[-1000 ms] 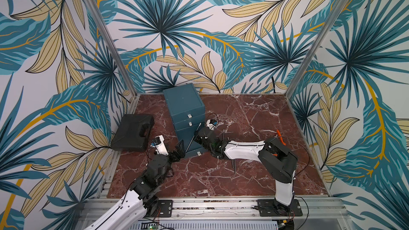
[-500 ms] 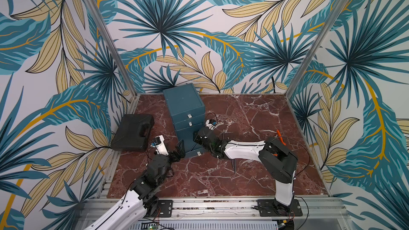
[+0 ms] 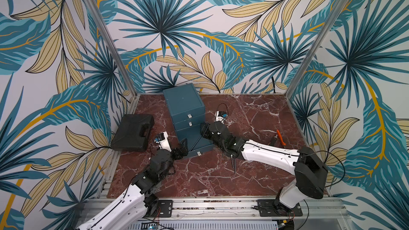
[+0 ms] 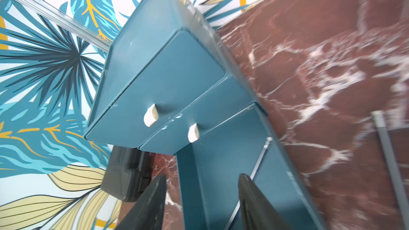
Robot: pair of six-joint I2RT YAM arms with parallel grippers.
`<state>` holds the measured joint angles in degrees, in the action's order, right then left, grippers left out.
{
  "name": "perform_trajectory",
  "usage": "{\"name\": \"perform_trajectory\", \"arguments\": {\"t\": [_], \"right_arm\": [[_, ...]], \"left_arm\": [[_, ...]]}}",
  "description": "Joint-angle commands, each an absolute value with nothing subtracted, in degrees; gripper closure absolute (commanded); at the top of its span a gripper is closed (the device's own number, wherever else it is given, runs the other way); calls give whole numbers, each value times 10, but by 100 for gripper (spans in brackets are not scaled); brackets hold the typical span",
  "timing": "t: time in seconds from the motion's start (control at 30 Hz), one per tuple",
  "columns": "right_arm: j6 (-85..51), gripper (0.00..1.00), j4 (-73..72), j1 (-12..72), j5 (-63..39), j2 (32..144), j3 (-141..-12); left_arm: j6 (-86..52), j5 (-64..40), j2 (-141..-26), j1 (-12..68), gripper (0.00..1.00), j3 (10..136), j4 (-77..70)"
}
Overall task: Please place the pencils in the drawer according to their color
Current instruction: Place the pencil in the drawer.
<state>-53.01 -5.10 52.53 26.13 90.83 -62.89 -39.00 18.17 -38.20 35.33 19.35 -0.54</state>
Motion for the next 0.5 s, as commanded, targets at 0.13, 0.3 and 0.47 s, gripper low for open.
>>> {"name": "perform_trajectory", "arguments": {"t": [0.13, 0.3, 0.47], "right_arm": [[-497, 26, 90, 522, 410, 781, -548], [-498, 15, 119, 521, 473, 689, -476], [-517, 0, 181, 520, 537, 590, -413]], "left_arm": [[-370, 199, -487, 418, 0, 273, -6], [-360, 201, -579, 454, 0, 327, -22], [-353, 210, -661, 482, 2, 385, -15]]}}
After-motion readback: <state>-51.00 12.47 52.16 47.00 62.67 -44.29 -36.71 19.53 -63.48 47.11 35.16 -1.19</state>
